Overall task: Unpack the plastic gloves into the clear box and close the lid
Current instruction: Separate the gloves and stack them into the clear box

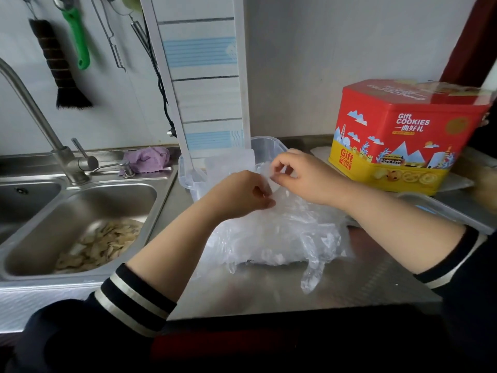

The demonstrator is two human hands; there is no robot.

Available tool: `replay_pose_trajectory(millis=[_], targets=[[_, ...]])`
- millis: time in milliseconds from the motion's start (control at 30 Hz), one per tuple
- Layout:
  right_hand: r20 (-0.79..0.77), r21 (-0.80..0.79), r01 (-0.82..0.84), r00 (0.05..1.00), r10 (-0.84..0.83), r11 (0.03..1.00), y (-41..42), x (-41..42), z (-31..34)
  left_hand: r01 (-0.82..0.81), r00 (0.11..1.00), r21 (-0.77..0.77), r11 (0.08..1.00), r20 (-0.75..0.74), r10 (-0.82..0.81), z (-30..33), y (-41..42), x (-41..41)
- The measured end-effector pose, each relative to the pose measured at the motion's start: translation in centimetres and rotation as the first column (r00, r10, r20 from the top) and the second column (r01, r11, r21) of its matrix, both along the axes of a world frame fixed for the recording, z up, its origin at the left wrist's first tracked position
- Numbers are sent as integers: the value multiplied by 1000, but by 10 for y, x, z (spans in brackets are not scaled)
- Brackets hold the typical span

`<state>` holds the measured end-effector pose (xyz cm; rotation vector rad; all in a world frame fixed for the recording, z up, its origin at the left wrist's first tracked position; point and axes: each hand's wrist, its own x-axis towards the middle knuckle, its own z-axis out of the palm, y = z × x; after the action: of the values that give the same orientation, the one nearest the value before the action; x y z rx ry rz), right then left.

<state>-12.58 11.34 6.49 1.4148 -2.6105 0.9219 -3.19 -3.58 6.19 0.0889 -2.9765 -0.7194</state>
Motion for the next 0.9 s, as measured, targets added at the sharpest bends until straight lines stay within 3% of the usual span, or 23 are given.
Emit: replay_pose_trajectory(millis=[100,234,300,400,534,701,801,901], targets=[[-34,103,9,999,-5,995,4,-2,0,-10,998,140,990,-67,19,-1,-9,-2],[-455,-14,9,890,-14,1000,6,7,-12,-112,991,374,921,-27,131,-5,-15,-6],[-458,40,-32,888,47,999,5,15,-19,-166,981,382,909,-31,193,-9,-16,-9],[-400,275,-39,904,151,961,7,19,-33,-177,976,406,897,-46,214,-12,-17,-10],[-452,315,-43,872,190,948,11,10,-46,-224,957,481,848,-57,286,-2,-15,-7],[-501,390,-35,830,245,920,17,-2,-59,-304,830,103,947,-459,316,21,-20,-8],[-470,413,-40,846,251,910,19,-7,-59,-298,757,102,949,-580,301,34,-27,-14],[-489,349,-62,839,239,935,19,-12,-60,-216,675,234,948,-666,318,47,-40,-21]])
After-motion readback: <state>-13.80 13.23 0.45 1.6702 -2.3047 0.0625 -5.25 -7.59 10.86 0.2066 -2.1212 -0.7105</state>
